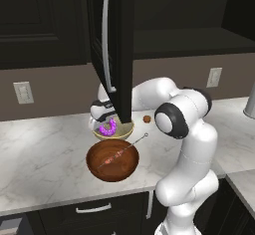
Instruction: Pick both bowls and place them on the counter. Then place the kebab skewer in one bowl and place the donut in the other bowl.
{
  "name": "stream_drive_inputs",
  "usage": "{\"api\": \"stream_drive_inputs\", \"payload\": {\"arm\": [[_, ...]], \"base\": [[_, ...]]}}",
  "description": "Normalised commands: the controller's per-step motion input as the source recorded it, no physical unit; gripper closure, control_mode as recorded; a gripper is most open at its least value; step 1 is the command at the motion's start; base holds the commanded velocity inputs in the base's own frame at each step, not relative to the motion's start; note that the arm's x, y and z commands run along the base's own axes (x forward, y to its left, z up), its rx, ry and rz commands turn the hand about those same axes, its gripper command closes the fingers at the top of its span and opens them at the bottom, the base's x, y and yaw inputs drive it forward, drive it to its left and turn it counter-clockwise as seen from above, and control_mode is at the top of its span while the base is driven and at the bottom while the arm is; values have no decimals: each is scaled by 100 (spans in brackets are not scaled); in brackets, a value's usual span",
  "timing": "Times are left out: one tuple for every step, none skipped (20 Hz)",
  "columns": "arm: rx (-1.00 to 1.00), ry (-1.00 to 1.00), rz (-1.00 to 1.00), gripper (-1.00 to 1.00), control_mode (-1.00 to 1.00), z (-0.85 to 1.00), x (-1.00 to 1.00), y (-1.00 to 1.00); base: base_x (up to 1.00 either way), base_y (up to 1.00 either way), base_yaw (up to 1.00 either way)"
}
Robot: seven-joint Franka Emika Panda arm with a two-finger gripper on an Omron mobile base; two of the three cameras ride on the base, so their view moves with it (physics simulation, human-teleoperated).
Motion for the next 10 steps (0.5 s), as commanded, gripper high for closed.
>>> {"api": "stream_drive_inputs", "payload": {"arm": [[0, -3, -3, -100, -100, 0, -11, 0], [0, -4, -3, -100, -100, 0, -13, 0], [0, -5, -3, -100, -100, 0, -13, 0], [0, -4, -3, -100, -100, 0, -11, 0], [0, -5, -3, -100, -100, 5, -10, 0], [0, -6, -4, -100, -100, 14, -12, 0], [0, -7, -5, -100, -100, 16, -21, -2], [0, -6, -6, -100, -100, 17, -25, -8], [0, -7, -6, -100, -100, 17, -32, -10], [0, -9, -6, -100, -100, 17, -36, -15]], "base": [[0, 0, 0], [0, 0, 0], [0, 0, 0], [0, 0, 0], [0, 0, 0], [0, 0, 0], [0, 0, 0], [0, 0, 0], [0, 0, 0], [0, 0, 0]]}}
